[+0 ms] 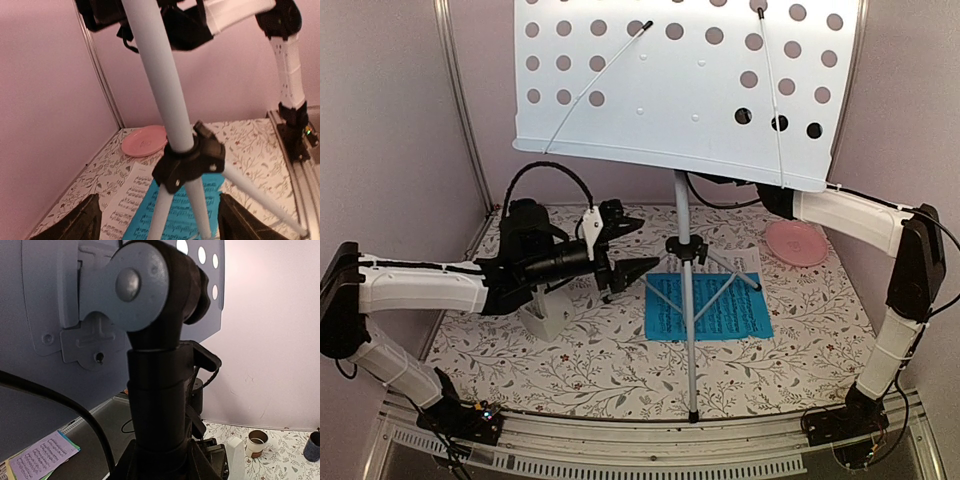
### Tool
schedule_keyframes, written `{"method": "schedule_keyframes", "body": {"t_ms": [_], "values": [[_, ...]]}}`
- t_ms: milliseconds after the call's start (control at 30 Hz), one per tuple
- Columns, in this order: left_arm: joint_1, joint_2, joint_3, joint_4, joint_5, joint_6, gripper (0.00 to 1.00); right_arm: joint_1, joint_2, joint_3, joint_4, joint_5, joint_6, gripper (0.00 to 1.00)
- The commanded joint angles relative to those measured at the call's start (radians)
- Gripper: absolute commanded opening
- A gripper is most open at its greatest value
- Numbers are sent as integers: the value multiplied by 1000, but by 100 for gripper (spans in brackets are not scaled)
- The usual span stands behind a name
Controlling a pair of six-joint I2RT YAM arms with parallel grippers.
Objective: Set up the instrument practice props
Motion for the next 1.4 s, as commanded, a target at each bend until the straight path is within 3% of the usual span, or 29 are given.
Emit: {"method": "schedule_keyframes", "body": {"t_ms": [0,167,433,567,833,967,1033,1100,1233,1367], "values": [[-31,35,95,19,93,-206,78,1,-55,42,135,103,23,0],[-47,125,204,20,98,-314,72,1,-36,62,162,95,55,0],[-72,211,325,27,87,-334,59,1,-17,80,190,85,85,0],[-79,228,358,35,89,-346,43,2,-12,81,197,88,86,0],[-82,236,384,38,125,-348,3,-6,-9,86,201,90,98,0],[-81,217,381,38,112,-342,0,-23,-11,71,213,107,123,1],[-80,204,370,44,94,-321,0,-30,-18,47,220,121,134,7],[-78,194,369,34,79,-298,0,-37,-28,15,222,130,136,37],[-60,180,378,18,67,-277,0,-70,-56,-51,222,172,146,58],[-39,166,385,15,46,-259,0,-119,-91,-127,222,217,166,68]]}}
